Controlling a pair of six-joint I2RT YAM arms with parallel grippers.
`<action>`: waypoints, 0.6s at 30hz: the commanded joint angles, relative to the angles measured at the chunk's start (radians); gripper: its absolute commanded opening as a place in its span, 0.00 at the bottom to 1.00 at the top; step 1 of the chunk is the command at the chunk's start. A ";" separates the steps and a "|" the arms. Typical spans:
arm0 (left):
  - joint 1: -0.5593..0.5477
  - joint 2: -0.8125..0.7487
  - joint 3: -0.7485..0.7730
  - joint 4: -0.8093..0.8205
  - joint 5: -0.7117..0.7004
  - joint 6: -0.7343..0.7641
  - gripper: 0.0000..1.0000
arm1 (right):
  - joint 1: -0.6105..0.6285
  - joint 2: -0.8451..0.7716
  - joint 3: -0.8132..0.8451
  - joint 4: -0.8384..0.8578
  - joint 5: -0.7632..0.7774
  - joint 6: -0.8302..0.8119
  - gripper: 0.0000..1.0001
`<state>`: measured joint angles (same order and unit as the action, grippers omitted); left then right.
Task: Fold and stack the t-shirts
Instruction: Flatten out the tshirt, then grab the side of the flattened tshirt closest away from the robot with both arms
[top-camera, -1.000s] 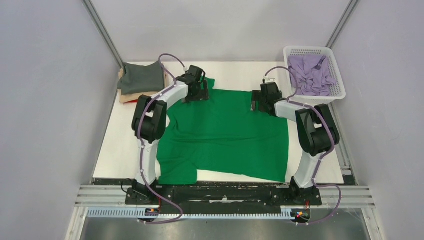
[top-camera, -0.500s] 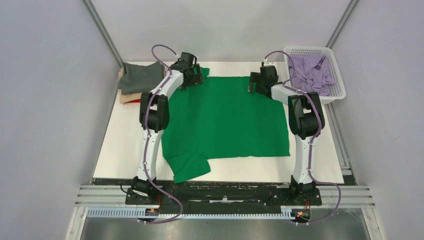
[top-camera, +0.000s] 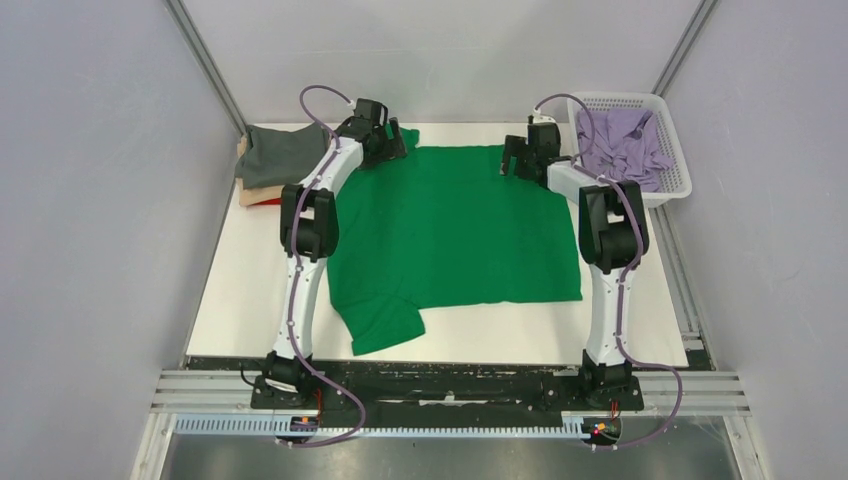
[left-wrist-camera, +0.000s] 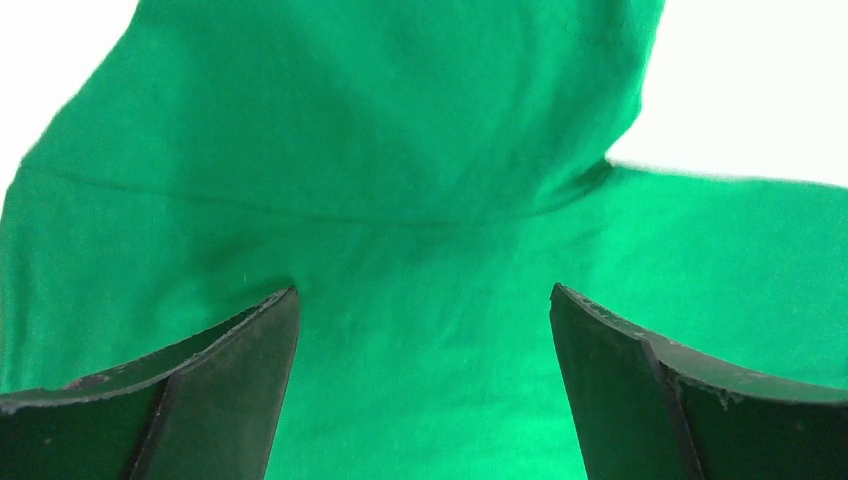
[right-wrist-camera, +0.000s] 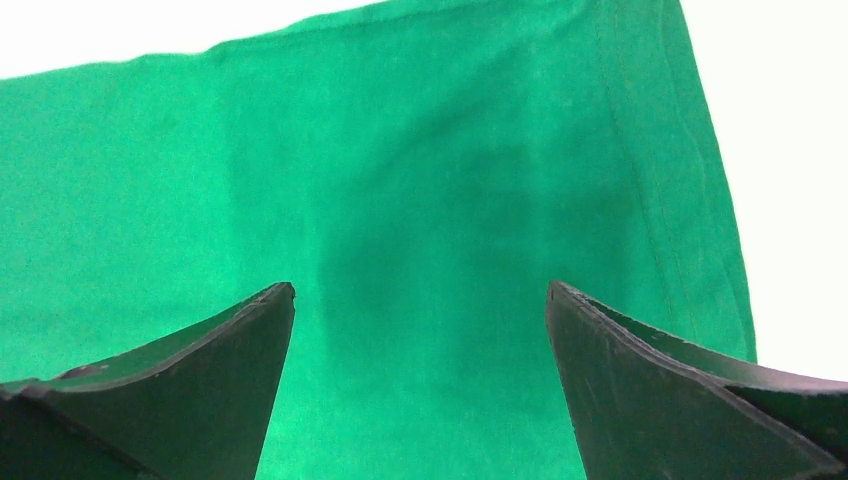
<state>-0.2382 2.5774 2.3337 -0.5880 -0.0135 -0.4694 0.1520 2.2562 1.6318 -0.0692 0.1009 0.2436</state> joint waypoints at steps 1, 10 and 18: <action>-0.026 -0.225 -0.099 0.017 0.018 0.054 1.00 | -0.004 -0.234 -0.127 0.026 -0.061 -0.021 0.98; -0.214 -0.883 -0.980 0.099 -0.202 -0.014 1.00 | 0.003 -0.792 -0.809 0.280 -0.187 0.017 0.98; -0.372 -1.251 -1.380 -0.152 -0.347 -0.229 1.00 | -0.075 -0.969 -1.021 0.312 -0.243 0.140 0.98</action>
<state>-0.5648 1.4292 1.0832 -0.5919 -0.2398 -0.5507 0.1104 1.3544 0.6674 0.1947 -0.1013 0.3164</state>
